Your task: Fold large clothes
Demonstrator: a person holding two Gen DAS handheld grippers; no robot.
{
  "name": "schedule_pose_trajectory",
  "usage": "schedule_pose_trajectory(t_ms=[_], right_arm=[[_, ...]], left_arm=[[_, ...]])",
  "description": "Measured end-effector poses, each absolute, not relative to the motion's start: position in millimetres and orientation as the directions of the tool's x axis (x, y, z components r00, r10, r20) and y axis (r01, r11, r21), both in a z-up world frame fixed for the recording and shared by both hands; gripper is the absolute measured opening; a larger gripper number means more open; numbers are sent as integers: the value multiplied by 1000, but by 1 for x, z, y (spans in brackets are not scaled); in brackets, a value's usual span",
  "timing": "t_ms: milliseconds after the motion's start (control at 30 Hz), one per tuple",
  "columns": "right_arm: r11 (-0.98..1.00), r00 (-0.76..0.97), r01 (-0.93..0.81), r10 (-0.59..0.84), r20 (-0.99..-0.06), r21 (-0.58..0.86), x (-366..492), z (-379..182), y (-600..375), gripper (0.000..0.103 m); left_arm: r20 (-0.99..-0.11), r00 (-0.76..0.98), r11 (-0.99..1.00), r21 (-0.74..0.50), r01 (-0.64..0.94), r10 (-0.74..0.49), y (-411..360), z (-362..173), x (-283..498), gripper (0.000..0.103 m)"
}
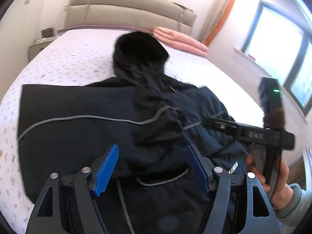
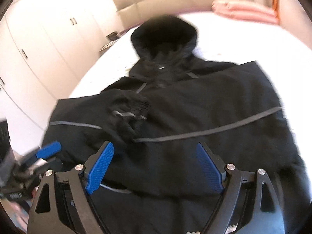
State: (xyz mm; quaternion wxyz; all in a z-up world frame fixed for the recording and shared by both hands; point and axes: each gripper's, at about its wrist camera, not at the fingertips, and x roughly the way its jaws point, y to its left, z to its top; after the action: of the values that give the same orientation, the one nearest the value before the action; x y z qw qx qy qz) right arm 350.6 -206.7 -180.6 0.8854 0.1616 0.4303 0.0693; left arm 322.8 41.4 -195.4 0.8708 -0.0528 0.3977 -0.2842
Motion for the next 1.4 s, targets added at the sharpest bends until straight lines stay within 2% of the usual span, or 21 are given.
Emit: schedule_pose_trajectory(t_ms=[133, 200, 267, 300, 333, 367, 500, 633, 767, 867, 933, 1033, 1167, 1400], right_arm=[[890, 524, -17, 396, -754, 456, 395, -200, -192, 88], [860, 473, -18, 456, -754, 509, 410, -215, -186, 88], [819, 452, 1, 511, -731, 573, 421, -227, -185, 80], [811, 461, 2, 518, -720, 585, 422, -228, -185, 72], [803, 465, -5, 530, -709, 596, 422, -227, -185, 57], [794, 466, -17, 544, -698, 607, 421, -224, -182, 46], [863, 507, -78, 465, -726, 499, 408, -201, -167, 34], [897, 559, -101, 409, -721, 430, 392, -170, -169, 33], [933, 636, -53, 306, -708, 356, 371, -136, -201, 33], [957, 685, 28, 191, -703, 287, 354, -115, -238, 33], [963, 693, 95, 116, -711, 250, 344, -112, -263, 33], [958, 657, 179, 52, -752, 223, 338, -126, -297, 33], [949, 588, 240, 23, -809, 202, 339, -163, -319, 33], [956, 492, 267, -29, -870, 120, 347, -222, -320, 36]], left_arm=[[-661, 548, 856, -339, 390, -512, 65, -197, 328, 74], [-651, 604, 885, -280, 372, -460, 70, -194, 323, 74], [-648, 623, 893, -238, 383, -439, 68, -192, 319, 74], [-654, 626, 897, -216, 384, -426, 67, -192, 319, 74], [-659, 627, 901, -206, 381, -415, 67, -192, 320, 74], [-661, 627, 903, -203, 378, -411, 67, -192, 320, 74], [-640, 679, 930, -180, 321, -358, 73, -186, 324, 74], [-638, 697, 943, -164, 291, -326, 72, -182, 334, 74], [-665, 701, 962, -108, 249, -256, 64, -186, 351, 74], [-687, 667, 951, -128, 280, -289, 50, -194, 365, 74], [-715, 637, 946, -108, 306, -288, 34, -203, 371, 67], [-779, 566, 941, -89, 327, -271, 11, -225, 381, 49], [-814, 542, 939, -14, 344, -211, -5, -245, 383, 48], [-826, 527, 933, 3, 360, -201, -5, -252, 385, 48]])
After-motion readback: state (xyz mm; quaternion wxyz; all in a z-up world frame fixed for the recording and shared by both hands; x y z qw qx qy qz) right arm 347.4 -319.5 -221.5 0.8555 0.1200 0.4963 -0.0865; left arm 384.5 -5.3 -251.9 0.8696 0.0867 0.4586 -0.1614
